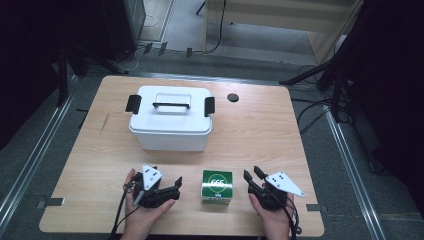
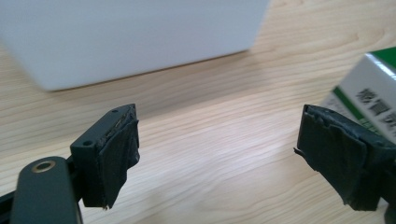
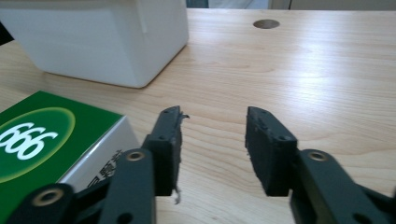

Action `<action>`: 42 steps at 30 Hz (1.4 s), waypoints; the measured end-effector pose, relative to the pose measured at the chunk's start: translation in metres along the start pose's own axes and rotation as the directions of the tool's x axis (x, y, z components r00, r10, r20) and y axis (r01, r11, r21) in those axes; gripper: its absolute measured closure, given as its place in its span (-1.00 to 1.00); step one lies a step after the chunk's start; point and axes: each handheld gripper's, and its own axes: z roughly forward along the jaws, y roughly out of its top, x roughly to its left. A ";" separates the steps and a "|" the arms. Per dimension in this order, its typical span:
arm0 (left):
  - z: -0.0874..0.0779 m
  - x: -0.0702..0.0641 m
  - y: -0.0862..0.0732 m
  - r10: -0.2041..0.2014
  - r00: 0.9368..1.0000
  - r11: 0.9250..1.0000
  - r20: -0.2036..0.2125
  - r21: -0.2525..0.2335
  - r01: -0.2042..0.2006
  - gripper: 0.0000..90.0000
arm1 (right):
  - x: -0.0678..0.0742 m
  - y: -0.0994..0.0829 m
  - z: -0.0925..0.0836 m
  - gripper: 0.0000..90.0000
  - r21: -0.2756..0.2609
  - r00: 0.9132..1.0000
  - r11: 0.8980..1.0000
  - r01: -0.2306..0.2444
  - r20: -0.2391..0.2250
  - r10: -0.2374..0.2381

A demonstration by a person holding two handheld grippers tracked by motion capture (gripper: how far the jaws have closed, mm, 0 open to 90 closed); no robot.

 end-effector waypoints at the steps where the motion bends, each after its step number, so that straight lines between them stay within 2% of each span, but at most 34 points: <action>1: -0.002 0.008 -0.001 -0.007 1.000 1.000 -0.002 -0.003 0.007 -0.74 | -0.002 0.003 -0.001 0.15 0.015 1.000 1.000 0.001 0.007 -0.001; 2: -0.004 0.016 -0.002 -0.010 1.000 1.000 0.002 -0.005 0.010 -0.78 | -0.004 0.006 -0.003 0.10 0.041 1.000 0.999 0.004 0.022 -0.005; 4: -0.006 0.031 -0.002 -0.019 0.999 1.000 -0.026 0.008 0.020 -0.81 | -0.007 0.010 -0.004 -0.09 0.072 0.999 0.997 0.001 0.035 -0.004; 6: -0.010 0.047 -0.001 -0.045 0.998 0.999 -0.032 0.018 0.045 -0.81 | -0.009 0.014 -0.007 -0.15 0.079 0.999 0.997 0.012 0.040 -0.015; 7: -0.012 0.055 -0.001 -0.062 0.997 0.998 -0.047 0.015 0.063 -0.80 | -0.011 0.018 -0.009 -0.30 0.079 0.998 0.997 0.024 0.048 -0.028; 8: -0.014 0.064 0.000 -0.085 0.994 0.996 -0.062 0.007 0.085 -0.80 | -0.011 0.018 -0.009 -0.30 0.079 0.998 0.997 0.024 0.048 -0.028; 10: -0.020 0.082 -0.001 -0.117 0.989 0.993 -0.089 -0.021 0.116 -0.81 | -0.013 0.021 -0.010 -0.46 0.083 0.998 0.996 0.027 0.050 -0.031; 11: -0.021 0.087 -0.001 -0.125 0.986 0.992 -0.107 -0.026 0.122 -0.80 | -0.015 0.023 -0.011 -0.58 0.088 0.998 0.996 0.035 0.047 -0.040; 14: -0.025 0.104 -0.005 -0.131 0.977 0.991 -0.171 -0.037 0.126 -0.81 | -0.020 0.025 -0.012 -0.69 0.095 0.998 0.995 0.030 0.049 -0.035; 15: -0.026 0.110 -0.006 -0.145 0.972 0.989 -0.186 -0.048 0.138 -0.80 | -0.021 0.026 -0.011 -0.71 0.096 0.998 0.995 0.024 0.049 -0.029; 17: -0.030 0.122 -0.007 -0.179 0.967 0.983 -0.180 -0.075 0.168 -0.80 | -0.023 0.025 -0.011 -0.73 0.098 0.998 0.995 0.028 0.047 -0.033; 18: -0.034 0.132 -0.009 -0.191 0.963 0.980 -0.190 -0.094 0.176 -0.80 | -0.024 0.025 -0.010 -0.77 0.102 0.998 0.994 0.031 0.058 -0.037; 19: -0.034 0.132 -0.009 -0.191 0.963 0.980 -0.190 -0.094 0.176 -0.80 | -0.024 0.025 -0.010 -0.79 0.106 0.998 0.994 0.030 0.059 -0.036; 21: -0.037 0.142 -0.011 -0.195 0.959 0.979 -0.208 -0.095 0.178 -0.80 | -0.024 0.024 -0.009 -0.81 0.108 0.998 0.994 0.028 0.058 -0.034; 25: -0.035 0.157 -0.019 -0.185 0.944 0.982 -0.272 -0.078 0.170 -0.80 | -0.025 0.025 -0.005 -0.84 0.118 0.997 0.993 0.027 0.063 -0.034; 28: -0.031 0.165 -0.022 -0.165 0.939 0.986 -0.302 -0.054 0.156 -0.80 | -0.027 0.028 -0.002 -0.84 0.123 0.998 0.992 0.021 0.055 -0.028; 30: -0.028 0.167 -0.024 -0.152 0.936 0.988 -0.317 -0.042 0.147 -0.79 | -0.027 0.030 -0.001 -0.83 0.123 0.998 0.992 0.027 0.047 -0.033; 31: -0.027 0.168 -0.025 -0.143 0.931 0.990 -0.335 -0.033 0.140 -0.79 | -0.028 0.032 0.000 -0.82 0.124 0.998 0.992 0.031 0.042 -0.036; 32: -0.025 0.169 -0.026 -0.138 0.928 0.990 -0.346 -0.023 0.139 -0.79 | -0.029 0.034 0.000 -0.71 0.124 0.999 0.992 0.035 0.037 -0.040; 35: -0.023 0.170 -0.027 -0.145 0.931 0.989 -0.336 -0.034 0.142 -0.79 | -0.031 0.040 0.000 -0.68 0.113 0.998 0.992 0.054 0.015 -0.056; 37: -0.020 0.169 -0.028 -0.130 0.920 0.991 -0.370 -0.042 0.124 -0.80 | -0.032 0.045 0.000 -0.70 0.093 0.997 0.994 0.065 0.022 -0.067; 38: -0.019 0.170 -0.030 -0.121 0.918 0.993 -0.377 -0.050 0.111 -0.80 | -0.032 0.045 0.000 -0.70 0.093 0.997 0.994 0.065 0.022 -0.067; 41: -0.020 0.172 -0.031 -0.142 0.920 0.988 -0.367 -0.104 0.111 -0.79 | -0.033 0.050 0.001 -0.70 0.075 0.996 0.995 0.071 0.042 -0.074; 42: -0.022 0.172 -0.032 -0.148 0.924 0.987 -0.352 -0.116 0.114 -0.79 | -0.034 0.051 0.001 -0.70 0.071 0.996 0.995 0.072 0.044 -0.075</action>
